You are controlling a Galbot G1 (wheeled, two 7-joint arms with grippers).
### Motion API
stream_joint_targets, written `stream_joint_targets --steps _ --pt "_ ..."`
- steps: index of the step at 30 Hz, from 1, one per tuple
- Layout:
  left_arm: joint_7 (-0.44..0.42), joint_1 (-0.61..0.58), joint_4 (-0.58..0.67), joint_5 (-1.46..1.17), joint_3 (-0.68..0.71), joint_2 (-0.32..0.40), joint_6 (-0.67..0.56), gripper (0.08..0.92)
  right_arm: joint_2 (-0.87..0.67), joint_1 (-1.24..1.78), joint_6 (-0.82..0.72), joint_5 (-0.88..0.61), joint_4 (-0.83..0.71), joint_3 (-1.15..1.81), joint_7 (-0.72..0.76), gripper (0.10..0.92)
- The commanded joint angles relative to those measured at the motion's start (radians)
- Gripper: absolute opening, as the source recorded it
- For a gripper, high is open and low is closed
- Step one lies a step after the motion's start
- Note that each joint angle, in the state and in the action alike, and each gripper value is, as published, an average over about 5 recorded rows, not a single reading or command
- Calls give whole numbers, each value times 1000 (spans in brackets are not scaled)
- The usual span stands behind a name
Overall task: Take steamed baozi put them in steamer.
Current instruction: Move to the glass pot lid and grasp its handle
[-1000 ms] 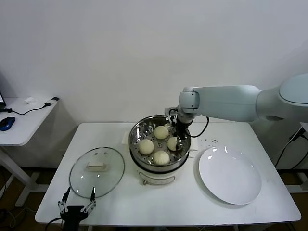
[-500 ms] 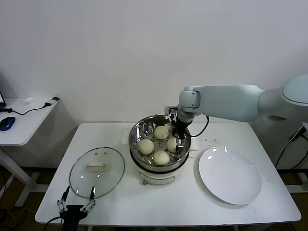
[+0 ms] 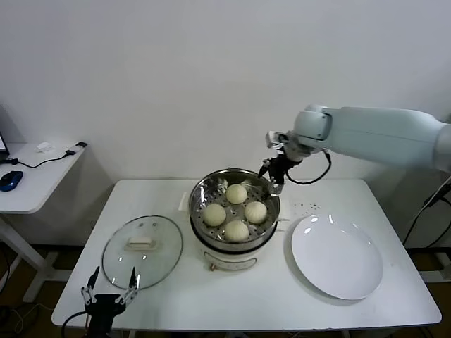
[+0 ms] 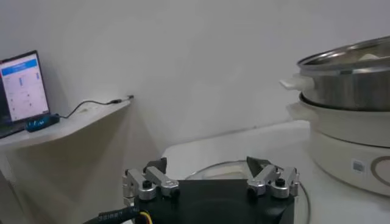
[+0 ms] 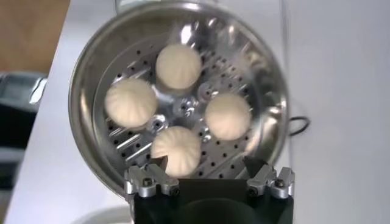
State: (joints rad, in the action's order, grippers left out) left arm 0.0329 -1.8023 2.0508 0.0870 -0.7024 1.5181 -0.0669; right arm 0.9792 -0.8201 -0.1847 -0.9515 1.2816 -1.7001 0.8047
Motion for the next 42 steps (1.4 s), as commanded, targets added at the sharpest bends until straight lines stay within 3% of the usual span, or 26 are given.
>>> stream_joint_targets --steps 1,6,12,17,24,34,42 --pt "-1 20 2 30 -5 2 2 823 -386 165 317 -64 167 197 -276 823" --pt "-1 26 3 64 -12 10 10 823 -536 494 377 -2 247 505 -427 823" --pt "-1 24 10 117 -26 25 15 823 -587 1006 387 67 293 1048 -505 823" --pt "-6 8 35 154 -39 35 7 823 -554 1435 374 123 328 1509 -534 823" --pt "-27 28 74 326 -57 43 19 823 -370 1859 300 225 374 2014 -537 823" --pt "-20 104 -4 1169 -150 25 -116 823 -119 2104 285 332 400 2284 -529 823" --pt "101 189 -167 1456 -84 -3 -127 823 -19 2156 308 385 366 2331 -536 823"
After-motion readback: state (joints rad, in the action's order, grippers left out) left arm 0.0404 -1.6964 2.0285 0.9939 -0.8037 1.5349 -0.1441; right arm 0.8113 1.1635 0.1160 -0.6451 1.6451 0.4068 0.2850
